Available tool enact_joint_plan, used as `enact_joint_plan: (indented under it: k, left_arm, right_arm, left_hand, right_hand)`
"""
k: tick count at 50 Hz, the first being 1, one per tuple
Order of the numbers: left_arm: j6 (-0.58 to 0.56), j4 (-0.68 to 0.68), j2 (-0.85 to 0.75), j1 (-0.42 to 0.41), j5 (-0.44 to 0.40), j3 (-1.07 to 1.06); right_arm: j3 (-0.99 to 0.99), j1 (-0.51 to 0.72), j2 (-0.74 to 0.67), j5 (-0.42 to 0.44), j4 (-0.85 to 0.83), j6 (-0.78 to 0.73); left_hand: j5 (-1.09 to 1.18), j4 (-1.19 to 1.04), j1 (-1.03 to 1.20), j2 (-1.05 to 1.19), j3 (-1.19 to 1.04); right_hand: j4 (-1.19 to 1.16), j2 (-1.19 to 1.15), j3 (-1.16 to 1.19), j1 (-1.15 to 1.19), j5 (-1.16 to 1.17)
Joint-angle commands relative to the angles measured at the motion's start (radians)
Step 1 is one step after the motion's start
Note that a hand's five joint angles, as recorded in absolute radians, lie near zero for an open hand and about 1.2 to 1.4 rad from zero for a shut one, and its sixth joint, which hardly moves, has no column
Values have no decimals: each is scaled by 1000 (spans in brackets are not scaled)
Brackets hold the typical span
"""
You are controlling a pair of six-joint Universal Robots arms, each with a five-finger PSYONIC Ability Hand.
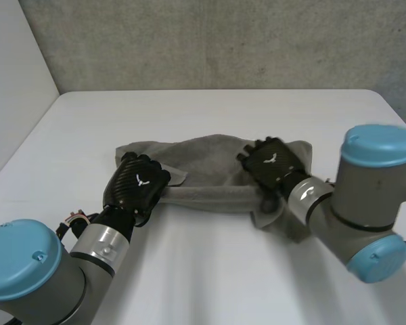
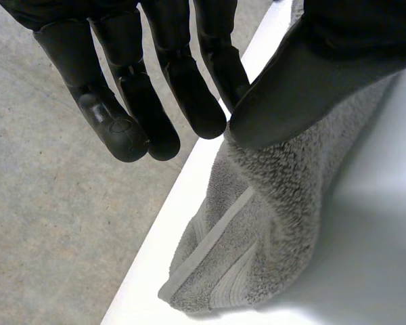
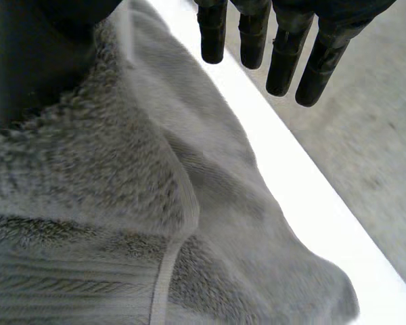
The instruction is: Fold the towel.
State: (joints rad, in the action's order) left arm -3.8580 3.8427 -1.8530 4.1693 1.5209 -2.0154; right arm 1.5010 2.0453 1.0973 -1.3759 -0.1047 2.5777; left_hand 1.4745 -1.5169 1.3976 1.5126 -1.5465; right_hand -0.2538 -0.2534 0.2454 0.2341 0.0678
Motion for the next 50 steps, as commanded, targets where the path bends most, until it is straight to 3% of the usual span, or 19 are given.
enact_joint_plan:
  k: [1,15,24,26,27,29,33,36,38,39,41,42,44,50]
  left_arm:
    - [5,1,-3,14,1,-9]
    - [9,8,-3,12,1,-20]
    - [9,11,-9,14,2,-20]
    - [11,9,-11,12,1,-20]
    - [11,9,-11,12,1,-20]
    - [9,9,-14,3,-5,-9]
    - [9,9,-17,2,-22,26]
    - [14,-11,-34,0,-90,100]
    - [20,-69,-75,0,-206,165]
    - [20,-69,-75,0,-206,165]
    - [15,-188,-132,0,-312,268]
    - [15,-189,-132,0,-312,268]
    - [15,-325,-208,-1,-367,398]
    - [15,-519,-334,-3,-384,613]
  right_arm:
    - [-14,-137,76,12,118,171]
    - [-68,-303,39,122,278,323]
    - [-50,-315,36,193,326,334]
    - [-33,-316,35,199,324,335]
    - [-33,-316,35,199,324,335]
    - [-7,-313,36,195,309,332]
    - [21,-313,36,195,275,329]
    - [41,-315,38,195,240,325]
    - [51,-313,38,195,229,323]
    - [51,-313,38,195,229,323]
    - [61,-313,36,195,224,323]
    - [61,-313,36,195,224,323]
    - [71,-313,36,196,218,322]
    - [90,-309,35,195,189,322]
  left_hand:
    - [-253,121,-1,-116,150]
    - [-253,121,-1,-116,150]
    - [-253,121,-1,-116,150]
    - [-743,611,-492,-607,641]
    - [-746,613,-494,-609,643]
    - [-1026,894,-775,-890,924]
    - [-1095,963,-844,-959,992]
    - [-1095,963,-844,-959,992]
    - [-1095,963,-844,-959,992]
    - [-1095,963,-844,-959,992]
    - [-1095,963,-844,-959,992]
    - [-1095,963,-844,-959,992]
    - [-1095,963,-844,-959,992]
    - [-1089,957,-838,-953,987]
  right_hand:
    - [79,79,-71,-60,-68]
    - [79,79,-71,-60,-68]
    - [79,79,-71,-60,-68]
    - [79,79,-71,-60,-68]
    - [79,79,-71,-60,-68]
    - [79,79,-71,-60,-68]
    - [79,79,-71,-60,-68]
    - [79,79,-71,-60,-68]
    - [79,79,-71,-60,-68]
    - [79,79,-71,-60,-68]
    - [79,79,-71,-60,-68]
    - [79,79,-71,-60,-68]
    - [79,79,-71,-60,-68]
    - [79,79,-71,-60,-68]
